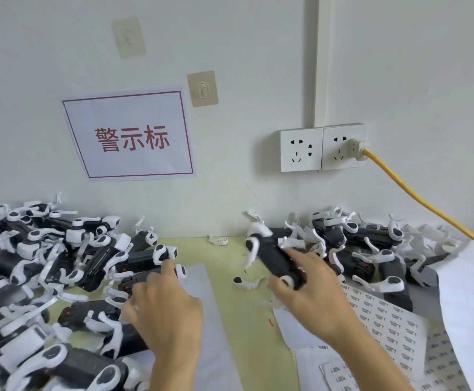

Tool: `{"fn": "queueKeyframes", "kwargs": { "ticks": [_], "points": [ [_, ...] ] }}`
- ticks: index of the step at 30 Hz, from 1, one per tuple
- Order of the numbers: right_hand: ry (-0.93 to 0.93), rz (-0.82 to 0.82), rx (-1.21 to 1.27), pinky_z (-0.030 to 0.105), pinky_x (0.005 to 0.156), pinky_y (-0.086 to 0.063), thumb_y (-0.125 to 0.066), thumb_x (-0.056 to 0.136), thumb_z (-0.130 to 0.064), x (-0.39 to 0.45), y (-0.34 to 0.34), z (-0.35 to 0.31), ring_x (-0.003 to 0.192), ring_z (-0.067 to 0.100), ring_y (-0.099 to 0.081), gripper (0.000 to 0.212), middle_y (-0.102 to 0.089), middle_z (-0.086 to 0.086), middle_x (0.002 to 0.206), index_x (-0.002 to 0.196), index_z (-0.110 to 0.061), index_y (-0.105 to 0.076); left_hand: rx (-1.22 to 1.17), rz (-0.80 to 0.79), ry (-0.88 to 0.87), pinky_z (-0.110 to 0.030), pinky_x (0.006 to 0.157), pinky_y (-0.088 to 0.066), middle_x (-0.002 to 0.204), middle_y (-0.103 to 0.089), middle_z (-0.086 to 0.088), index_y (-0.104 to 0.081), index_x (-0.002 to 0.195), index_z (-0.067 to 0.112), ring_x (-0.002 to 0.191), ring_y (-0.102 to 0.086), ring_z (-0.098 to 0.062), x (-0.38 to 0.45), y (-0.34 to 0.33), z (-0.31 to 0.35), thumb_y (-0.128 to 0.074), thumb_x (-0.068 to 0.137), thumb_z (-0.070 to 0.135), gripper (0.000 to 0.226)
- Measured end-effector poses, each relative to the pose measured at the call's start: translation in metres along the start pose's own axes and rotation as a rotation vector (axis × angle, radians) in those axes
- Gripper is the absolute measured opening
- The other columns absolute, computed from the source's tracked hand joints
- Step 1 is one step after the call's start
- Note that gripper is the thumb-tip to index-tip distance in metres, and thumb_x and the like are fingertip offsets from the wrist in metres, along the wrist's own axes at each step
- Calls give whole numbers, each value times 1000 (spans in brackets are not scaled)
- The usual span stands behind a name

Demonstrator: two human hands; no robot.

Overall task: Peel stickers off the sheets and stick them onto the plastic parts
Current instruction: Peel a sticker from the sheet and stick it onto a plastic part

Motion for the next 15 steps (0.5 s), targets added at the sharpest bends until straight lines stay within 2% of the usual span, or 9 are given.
{"fn": "queueKeyframes", "kwargs": {
  "ticks": [3, 4, 6, 8, 9, 12, 15],
  "points": [
    [56, -118, -221, 32, 90, -43, -64, 85, -39, -5, -20, -5, 101, 18, -44, 32, -50, -8, 105, 115, -30, -59, -219, 135, -202, -48, 96, -34, 116, -65, -7, -65, 122, 16, 119, -49, -32, -2, 2, 19, -67, 80, 0, 45],
    [78, -146, -250, 31, 93, -41, -64, 84, -40, -7, -26, -6, 104, 18, -40, 34, -48, -9, 109, 117, -30, -58, -329, 122, -304, -47, 94, -39, 115, -65, -6, -65, 121, 14, 116, -52, -31, -4, 1, 27, -64, 81, -2, 43],
    [134, -174, -255, 29, 92, -39, -64, 84, -33, -9, -34, -9, 103, 17, -36, 34, -45, -11, 107, 118, -33, -57, -455, -72, -469, -37, 95, -44, 114, -64, 1, -61, 125, 18, 112, -55, -22, -9, -5, 38, -53, 83, -4, 48],
    [177, -189, -185, 26, 90, -39, -59, 84, -19, -9, -37, -10, 99, 16, -38, 41, -46, -14, 103, 121, -34, -57, -372, -282, -573, -28, 106, -33, 110, -60, 13, -54, 128, 30, 113, -53, -11, -14, -13, 41, -48, 80, -2, 58],
    [186, -191, -131, 24, 89, -39, -58, 83, -13, -9, -37, -10, 98, 15, -41, 45, -48, -15, 102, 123, -33, -58, -309, -324, -600, -26, 110, -23, 105, -57, 20, -51, 126, 36, 114, -50, -7, -15, -17, 40, -47, 77, 0, 60],
    [170, -178, 13, 11, 86, -39, -68, 78, -5, -9, -32, -9, 100, 4, -50, 54, -54, -19, 105, 126, -30, -61, -223, -330, -597, -30, 107, -7, 101, -53, 26, -45, 121, 45, 116, -44, -2, -12, -22, 34, -48, 76, 6, 60],
    [144, -178, 25, -1, 94, -30, -80, 79, -18, -6, -21, -8, 112, -16, -44, 65, -52, -24, 122, 138, -29, -54, -158, -321, -547, -40, 109, -3, 122, -53, 26, -42, 133, 45, 127, -37, -5, -4, -26, 24, -50, 87, 11, 58]
  ]
}}
Point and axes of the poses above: each hand's wrist, its own x-axis towards the middle knuckle, its own y-axis out of the back of the hand, z = x × y, the point moved 1 cm from there along x, towards the middle knuckle
